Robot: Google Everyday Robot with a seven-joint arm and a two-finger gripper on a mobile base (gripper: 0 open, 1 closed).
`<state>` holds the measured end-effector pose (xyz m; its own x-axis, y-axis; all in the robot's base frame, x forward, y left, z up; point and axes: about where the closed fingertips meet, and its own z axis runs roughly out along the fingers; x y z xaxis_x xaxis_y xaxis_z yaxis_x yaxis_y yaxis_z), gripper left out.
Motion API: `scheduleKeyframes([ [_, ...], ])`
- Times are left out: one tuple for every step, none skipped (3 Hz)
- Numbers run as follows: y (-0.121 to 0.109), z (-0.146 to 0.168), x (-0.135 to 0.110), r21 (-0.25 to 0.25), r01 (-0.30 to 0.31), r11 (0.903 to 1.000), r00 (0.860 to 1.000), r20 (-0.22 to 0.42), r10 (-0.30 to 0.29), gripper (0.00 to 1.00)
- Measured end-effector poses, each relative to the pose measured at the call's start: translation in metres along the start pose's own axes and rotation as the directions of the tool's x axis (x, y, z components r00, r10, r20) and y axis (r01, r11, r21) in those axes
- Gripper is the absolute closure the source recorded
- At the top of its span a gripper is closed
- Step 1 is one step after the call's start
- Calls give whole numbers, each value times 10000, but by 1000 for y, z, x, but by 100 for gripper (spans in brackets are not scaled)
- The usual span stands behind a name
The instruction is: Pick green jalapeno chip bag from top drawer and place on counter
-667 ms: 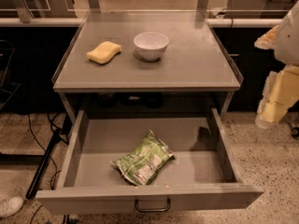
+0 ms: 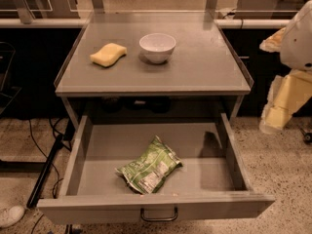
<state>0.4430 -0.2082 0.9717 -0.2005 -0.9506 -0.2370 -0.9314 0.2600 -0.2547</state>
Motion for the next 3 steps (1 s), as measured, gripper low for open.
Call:
scheduleKeyframes([
  [-5, 10, -10, 2, 215, 9998, 9991, 362, -214, 0],
  [-8, 24, -19, -47, 506, 9987, 9962, 708, -502, 0],
  [-8, 41, -32, -75, 523, 9986, 9926, 1099, -512, 0],
])
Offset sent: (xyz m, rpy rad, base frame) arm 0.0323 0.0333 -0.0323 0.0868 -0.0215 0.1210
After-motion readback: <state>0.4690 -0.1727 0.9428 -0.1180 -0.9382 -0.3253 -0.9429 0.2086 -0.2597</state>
